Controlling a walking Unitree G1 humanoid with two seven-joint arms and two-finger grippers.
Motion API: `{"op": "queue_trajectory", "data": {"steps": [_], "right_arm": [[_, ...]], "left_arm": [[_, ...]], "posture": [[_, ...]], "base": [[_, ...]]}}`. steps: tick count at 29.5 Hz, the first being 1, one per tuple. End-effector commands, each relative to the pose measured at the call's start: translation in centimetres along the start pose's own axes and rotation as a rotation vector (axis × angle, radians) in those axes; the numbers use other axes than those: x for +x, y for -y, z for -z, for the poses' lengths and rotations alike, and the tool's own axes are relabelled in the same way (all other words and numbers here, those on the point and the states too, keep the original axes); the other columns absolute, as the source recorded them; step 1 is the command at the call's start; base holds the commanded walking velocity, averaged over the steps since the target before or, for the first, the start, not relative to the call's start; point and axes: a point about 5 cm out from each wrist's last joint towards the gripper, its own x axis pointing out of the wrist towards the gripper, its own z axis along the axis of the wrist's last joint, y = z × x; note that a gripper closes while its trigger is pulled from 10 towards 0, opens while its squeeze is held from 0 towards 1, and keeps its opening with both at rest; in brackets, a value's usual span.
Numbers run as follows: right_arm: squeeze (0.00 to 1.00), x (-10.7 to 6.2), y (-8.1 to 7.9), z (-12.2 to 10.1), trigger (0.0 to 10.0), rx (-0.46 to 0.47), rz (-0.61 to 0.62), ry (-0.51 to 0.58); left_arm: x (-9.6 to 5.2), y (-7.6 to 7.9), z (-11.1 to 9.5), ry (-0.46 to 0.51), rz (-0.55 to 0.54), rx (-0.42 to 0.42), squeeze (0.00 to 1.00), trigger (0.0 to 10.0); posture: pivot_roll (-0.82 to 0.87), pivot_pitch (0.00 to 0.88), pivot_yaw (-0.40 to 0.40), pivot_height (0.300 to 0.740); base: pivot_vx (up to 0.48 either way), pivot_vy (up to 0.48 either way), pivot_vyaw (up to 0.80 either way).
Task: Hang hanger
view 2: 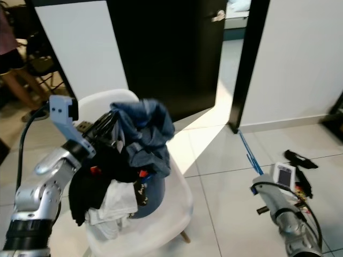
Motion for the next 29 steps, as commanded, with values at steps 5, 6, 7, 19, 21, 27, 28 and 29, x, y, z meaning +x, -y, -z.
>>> {"op": "queue_trajectory", "data": {"steps": [5,6,7,19,21,27,28,29], "right_arm": [[0.0,0.4,-1.9,-2.4,10.0,0.12,-0.082,0.133],[0.0,0.5,-2.2,-2.9,10.0,0.158,-0.096,0.154],[0.0,0.5,-2.2,-2.9,10.0,0.158,-0.096,0.154],[0.0,0.6,-3.3,-3.1,10.0,0.173,-0.141,0.136],[0.0,0.6,-3.5,-3.1,10.0,0.175,-0.149,0.135],[0.0,0.8,-4.2,-3.6,10.0,0.215,-0.219,0.155],[0.0,0.8,-4.3,-3.6,10.0,0.22,-0.227,0.154],[0.0,0.8,-4.3,-3.6,10.0,0.22,-0.227,0.154]], "left_arm": [[-0.1,0.8,-0.7,0.034,0.019,0.006,0.0,10.0],[0.1,0.9,-1.6,0.065,0.025,0.012,0.0,10.0],[0.1,0.9,-1.6,0.065,0.025,0.012,0.0,10.0],[0.8,2.0,-5.4,0.177,0.068,0.067,0.0,10.0],[0.8,2.2,-5.9,0.192,0.079,0.075,0.0,10.0],[0.7,2.2,-10.7,0.343,0.109,0.094,0.0,10.0],[0.7,2.1,-11.6,0.371,0.108,0.095,0.0,10.0],[0.7,2.1,-11.6,0.371,0.108,0.095,0.0,10.0]], "posture": [[-0.06,0.0,0.026,0.74],[-0.06,0.0,0.024,0.74],[-0.06,0.0,0.024,0.74],[-0.05,0.0,0.015,0.74],[-0.05,0.0,0.013,0.74],[-0.05,0.0,0.008,0.74],[-0.05,0.0,0.007,0.74],[-0.05,0.0,0.007,0.74]], "base": [[0.0,0.0,0.0],[0.0,0.0,0.0],[0.0,0.0,0.0],[0.0,0.0,0.0],[0.0,0.0,0.0],[0.0,0.0,0.0],[0.0,0.0,0.0],[0.0,0.0,0.0]]}}
